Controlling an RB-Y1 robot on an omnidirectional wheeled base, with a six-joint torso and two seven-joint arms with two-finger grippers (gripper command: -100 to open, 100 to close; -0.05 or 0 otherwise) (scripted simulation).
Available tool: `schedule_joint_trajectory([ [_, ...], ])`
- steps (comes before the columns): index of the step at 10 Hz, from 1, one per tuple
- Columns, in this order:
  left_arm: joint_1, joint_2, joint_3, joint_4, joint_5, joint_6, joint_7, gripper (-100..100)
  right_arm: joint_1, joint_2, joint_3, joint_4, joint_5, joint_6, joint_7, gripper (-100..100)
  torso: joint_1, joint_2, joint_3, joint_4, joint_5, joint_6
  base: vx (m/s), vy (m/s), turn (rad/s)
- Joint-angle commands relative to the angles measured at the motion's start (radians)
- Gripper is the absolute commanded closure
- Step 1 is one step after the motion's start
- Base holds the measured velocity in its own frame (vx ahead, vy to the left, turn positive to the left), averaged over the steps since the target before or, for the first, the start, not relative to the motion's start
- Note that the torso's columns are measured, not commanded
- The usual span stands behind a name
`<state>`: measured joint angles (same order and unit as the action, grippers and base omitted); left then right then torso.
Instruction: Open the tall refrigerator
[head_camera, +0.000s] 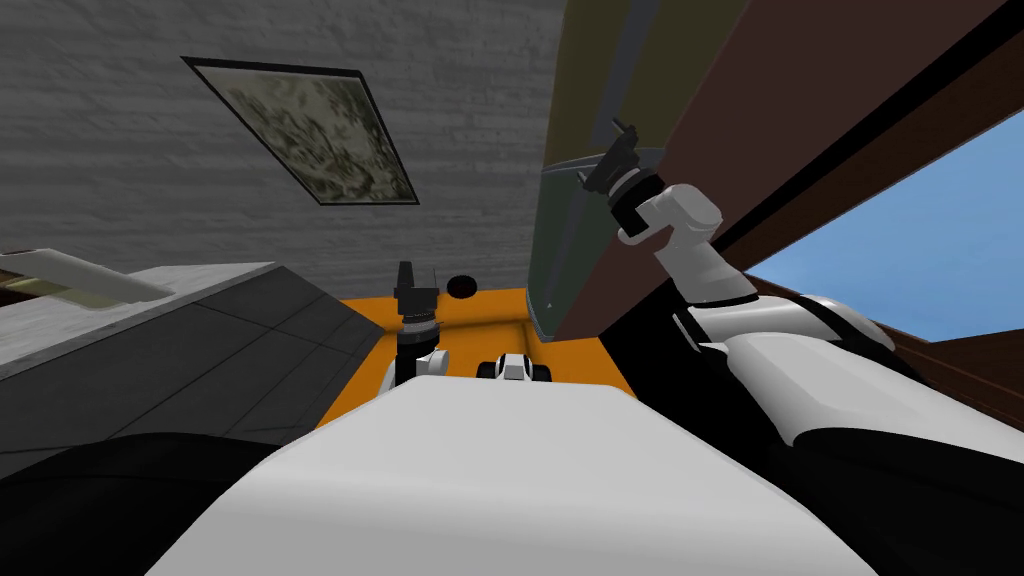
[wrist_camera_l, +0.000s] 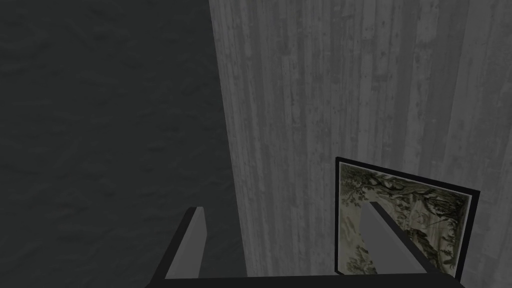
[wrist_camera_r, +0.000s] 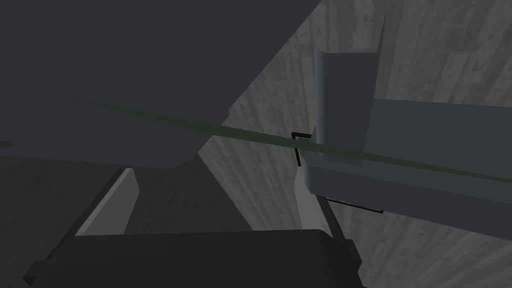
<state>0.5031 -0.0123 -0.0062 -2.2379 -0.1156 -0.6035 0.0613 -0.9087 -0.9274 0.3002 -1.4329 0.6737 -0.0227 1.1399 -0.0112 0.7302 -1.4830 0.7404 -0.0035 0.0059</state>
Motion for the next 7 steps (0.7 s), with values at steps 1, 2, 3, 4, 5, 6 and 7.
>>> schedule_joint_trajectory([
  [1,0.000,0.000,0.000,0.000,0.000,0.000,0.000,0,-0.019,-0.008,-0.003,0.021,0.006,0.003,0.014,-100,-0.001,-0.001,0.000,-0.002,-0.001,-0.002,0.004,0.029,-0.004],
  [2,0.000,0.000,0.000,0.000,0.000,0.000,0.000,0,-0.046,-0.040,0.012,0.038,-0.008,-0.005,0.003,-100,0.001,0.001,0.001,-0.005,0.000,-0.004,0.029,0.054,0.039],
  [3,0.000,0.000,0.000,0.000,0.000,0.000,0.000,0,-0.063,-0.063,0.024,0.050,-0.019,-0.011,-0.008,-100,0.007,0.001,0.002,-0.005,0.002,-0.005,0.067,0.099,0.024],
  [4,0.000,0.000,0.000,0.000,0.000,0.000,0.000,0,-0.081,-0.086,0.037,0.062,-0.029,-0.018,-0.019,-100,0.013,0.000,0.001,-0.004,0.005,-0.007,0.056,0.125,0.019],
  [5,0.000,0.000,0.000,0.000,0.000,0.000,0.000,0,-0.066,-0.071,0.032,0.051,-0.023,-0.015,-0.013,-100,0.016,-0.002,-0.001,-0.004,0.006,-0.009,0.018,0.055,-0.018],
  [6,0.000,0.000,0.000,0.000,0.000,0.000,0.000,0,-0.046,-0.040,0.012,0.038,-0.008,-0.005,0.003,100,0.012,0.001,0.001,-0.005,0.005,-0.009,-0.036,-0.065,-0.039],
  [7,0.000,0.000,0.000,0.000,0.000,0.000,0.000,0,-0.034,-0.024,0.004,0.030,-0.001,-0.001,0.010,100,0.006,0.002,0.002,-0.007,0.002,-0.009,-0.057,-0.109,0.004],
])
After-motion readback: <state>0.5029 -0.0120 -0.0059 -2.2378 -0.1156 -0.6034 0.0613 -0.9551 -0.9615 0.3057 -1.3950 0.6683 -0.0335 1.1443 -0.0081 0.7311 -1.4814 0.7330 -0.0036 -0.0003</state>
